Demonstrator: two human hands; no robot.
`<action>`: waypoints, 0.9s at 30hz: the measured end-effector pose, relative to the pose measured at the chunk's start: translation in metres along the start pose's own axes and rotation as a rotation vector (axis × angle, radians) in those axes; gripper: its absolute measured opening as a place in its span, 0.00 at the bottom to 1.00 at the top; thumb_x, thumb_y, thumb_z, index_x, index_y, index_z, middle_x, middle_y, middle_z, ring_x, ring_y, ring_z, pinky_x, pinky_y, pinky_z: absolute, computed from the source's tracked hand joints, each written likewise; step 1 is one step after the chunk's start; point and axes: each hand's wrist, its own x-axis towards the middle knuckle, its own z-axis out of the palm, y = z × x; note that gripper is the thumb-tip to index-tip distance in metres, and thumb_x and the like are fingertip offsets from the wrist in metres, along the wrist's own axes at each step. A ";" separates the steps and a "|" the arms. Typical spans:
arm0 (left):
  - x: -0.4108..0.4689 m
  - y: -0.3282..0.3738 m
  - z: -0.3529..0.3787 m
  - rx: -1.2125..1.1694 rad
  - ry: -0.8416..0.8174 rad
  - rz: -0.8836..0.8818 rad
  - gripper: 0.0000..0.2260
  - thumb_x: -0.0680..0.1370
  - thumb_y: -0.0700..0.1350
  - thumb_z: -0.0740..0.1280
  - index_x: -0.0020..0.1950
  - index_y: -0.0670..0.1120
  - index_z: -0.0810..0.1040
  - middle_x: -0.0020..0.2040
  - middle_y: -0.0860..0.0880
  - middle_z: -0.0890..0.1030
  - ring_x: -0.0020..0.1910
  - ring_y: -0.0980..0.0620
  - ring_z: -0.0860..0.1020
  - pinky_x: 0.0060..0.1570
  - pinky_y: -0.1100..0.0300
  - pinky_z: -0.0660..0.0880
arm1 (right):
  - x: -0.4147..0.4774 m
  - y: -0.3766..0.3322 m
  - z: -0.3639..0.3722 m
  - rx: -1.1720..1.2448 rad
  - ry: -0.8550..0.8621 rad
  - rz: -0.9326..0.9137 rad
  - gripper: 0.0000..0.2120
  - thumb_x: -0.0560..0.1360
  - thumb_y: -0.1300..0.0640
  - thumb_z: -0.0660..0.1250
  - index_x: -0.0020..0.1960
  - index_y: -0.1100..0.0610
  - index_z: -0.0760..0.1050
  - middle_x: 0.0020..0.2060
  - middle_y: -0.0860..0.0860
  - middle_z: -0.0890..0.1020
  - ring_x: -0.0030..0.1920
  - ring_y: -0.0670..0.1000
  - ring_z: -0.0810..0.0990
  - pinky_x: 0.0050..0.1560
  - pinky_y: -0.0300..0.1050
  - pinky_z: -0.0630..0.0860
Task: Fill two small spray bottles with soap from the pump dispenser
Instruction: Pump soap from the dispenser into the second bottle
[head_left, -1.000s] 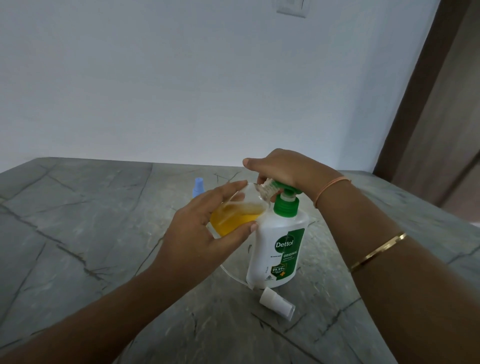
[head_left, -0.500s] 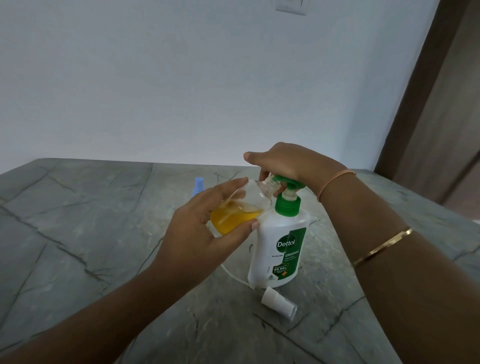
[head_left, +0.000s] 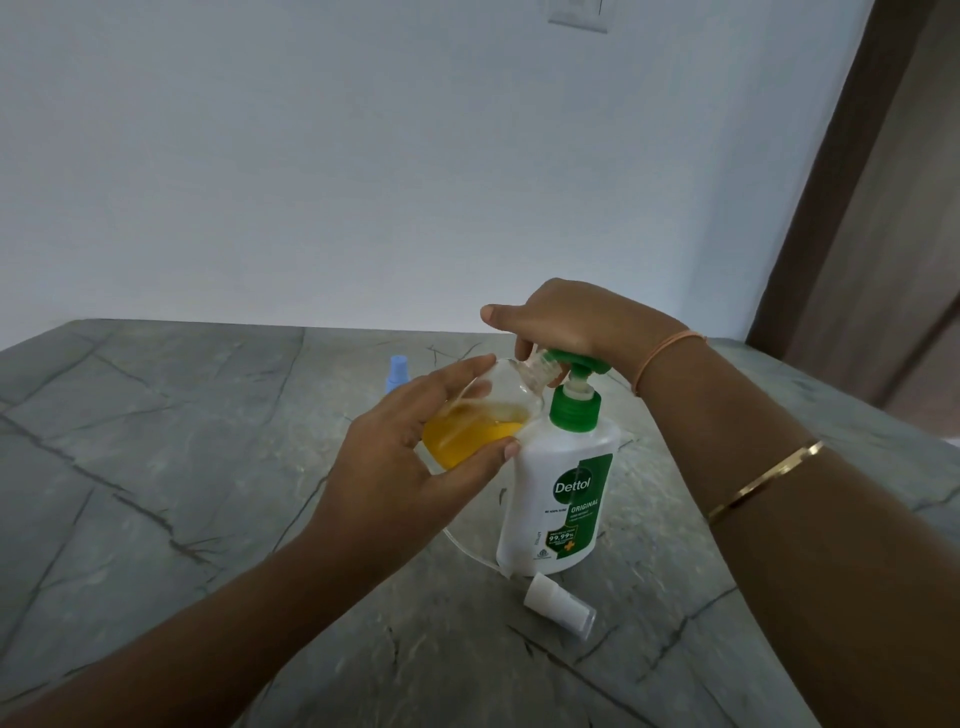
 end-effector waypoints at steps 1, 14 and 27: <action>0.000 -0.001 0.000 -0.005 0.001 0.006 0.23 0.64 0.63 0.65 0.56 0.71 0.63 0.49 0.76 0.68 0.51 0.72 0.71 0.52 0.58 0.76 | 0.001 0.000 0.001 0.017 -0.008 0.006 0.22 0.78 0.40 0.56 0.52 0.59 0.74 0.32 0.50 0.77 0.26 0.46 0.75 0.29 0.39 0.68; -0.002 -0.006 0.001 0.006 -0.025 0.023 0.21 0.67 0.65 0.68 0.57 0.72 0.64 0.51 0.83 0.66 0.54 0.76 0.68 0.48 0.65 0.74 | -0.008 0.001 0.004 0.069 -0.099 0.097 0.25 0.78 0.39 0.55 0.63 0.57 0.72 0.47 0.54 0.73 0.35 0.48 0.71 0.29 0.40 0.65; 0.001 -0.009 0.000 0.025 -0.005 0.047 0.22 0.67 0.60 0.68 0.57 0.72 0.64 0.51 0.83 0.66 0.54 0.76 0.68 0.47 0.71 0.70 | -0.001 -0.001 0.002 0.045 -0.053 0.058 0.23 0.78 0.40 0.56 0.57 0.58 0.74 0.34 0.52 0.77 0.30 0.48 0.75 0.31 0.40 0.69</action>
